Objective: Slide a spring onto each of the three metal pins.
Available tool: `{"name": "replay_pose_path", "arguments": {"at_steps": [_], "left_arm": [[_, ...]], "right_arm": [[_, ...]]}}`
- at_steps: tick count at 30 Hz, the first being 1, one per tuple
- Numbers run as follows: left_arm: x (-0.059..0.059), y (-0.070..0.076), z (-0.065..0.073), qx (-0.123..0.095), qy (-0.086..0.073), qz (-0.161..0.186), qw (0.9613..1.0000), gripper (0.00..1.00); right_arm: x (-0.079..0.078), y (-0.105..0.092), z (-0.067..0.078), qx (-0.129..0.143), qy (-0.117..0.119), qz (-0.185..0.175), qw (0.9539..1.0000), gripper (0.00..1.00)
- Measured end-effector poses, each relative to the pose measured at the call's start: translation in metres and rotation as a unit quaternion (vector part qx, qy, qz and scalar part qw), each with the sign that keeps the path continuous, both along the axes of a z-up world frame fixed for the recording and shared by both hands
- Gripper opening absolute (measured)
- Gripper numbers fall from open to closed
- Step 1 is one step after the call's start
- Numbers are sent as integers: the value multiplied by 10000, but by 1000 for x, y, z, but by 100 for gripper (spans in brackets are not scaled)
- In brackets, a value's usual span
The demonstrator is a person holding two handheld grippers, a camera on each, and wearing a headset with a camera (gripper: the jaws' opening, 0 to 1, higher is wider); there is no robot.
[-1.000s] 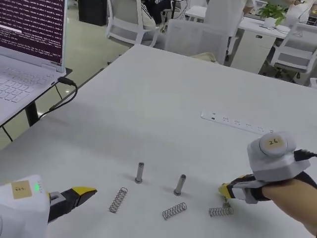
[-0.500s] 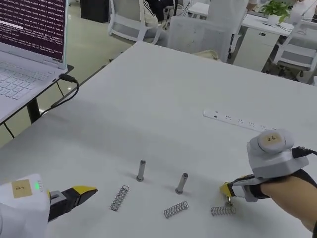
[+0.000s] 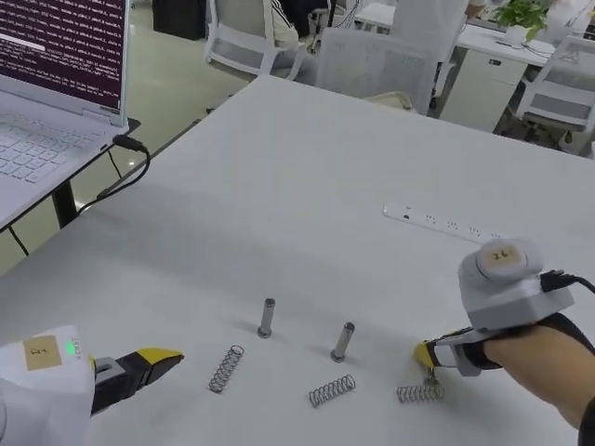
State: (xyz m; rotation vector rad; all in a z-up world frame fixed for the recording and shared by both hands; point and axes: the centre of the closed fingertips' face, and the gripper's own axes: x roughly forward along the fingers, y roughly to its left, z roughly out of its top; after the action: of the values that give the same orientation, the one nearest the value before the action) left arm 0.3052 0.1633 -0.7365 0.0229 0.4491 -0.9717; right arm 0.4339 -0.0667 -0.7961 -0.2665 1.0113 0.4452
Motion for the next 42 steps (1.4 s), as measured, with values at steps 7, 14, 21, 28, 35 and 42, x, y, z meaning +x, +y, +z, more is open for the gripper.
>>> {"name": "replay_pose_path", "arguments": {"at_steps": [7, 14, 21, 28, 35, 42], "left_arm": [[0, 0, 1, 0, -7, 3, 10000, 88], [0, 0, -1, 27, 0, -12, 10000, 88], [0, 1, -1, -1, 4, 7, 10000, 88], [1, 2, -1, -18, 18, 21, 10000, 88], [2, 2, 1, -27, -4, 20, 10000, 88], [0, 1, 1, -21, -7, 0, 10000, 87]], "right_arm": [[3, 0, -1, -38, 5, -23, 10000, 12], [5, 2, -1, -172, 7, 57, 9998, 11], [4, 3, -1, -326, 4, 191, 9993, 9], [4, 4, -1, -382, 21, 249, 9990, 8], [4, 6, -1, -414, 41, 370, 9985, 6], [1, 7, 1, -346, 22, 366, 9987, 6]]}}
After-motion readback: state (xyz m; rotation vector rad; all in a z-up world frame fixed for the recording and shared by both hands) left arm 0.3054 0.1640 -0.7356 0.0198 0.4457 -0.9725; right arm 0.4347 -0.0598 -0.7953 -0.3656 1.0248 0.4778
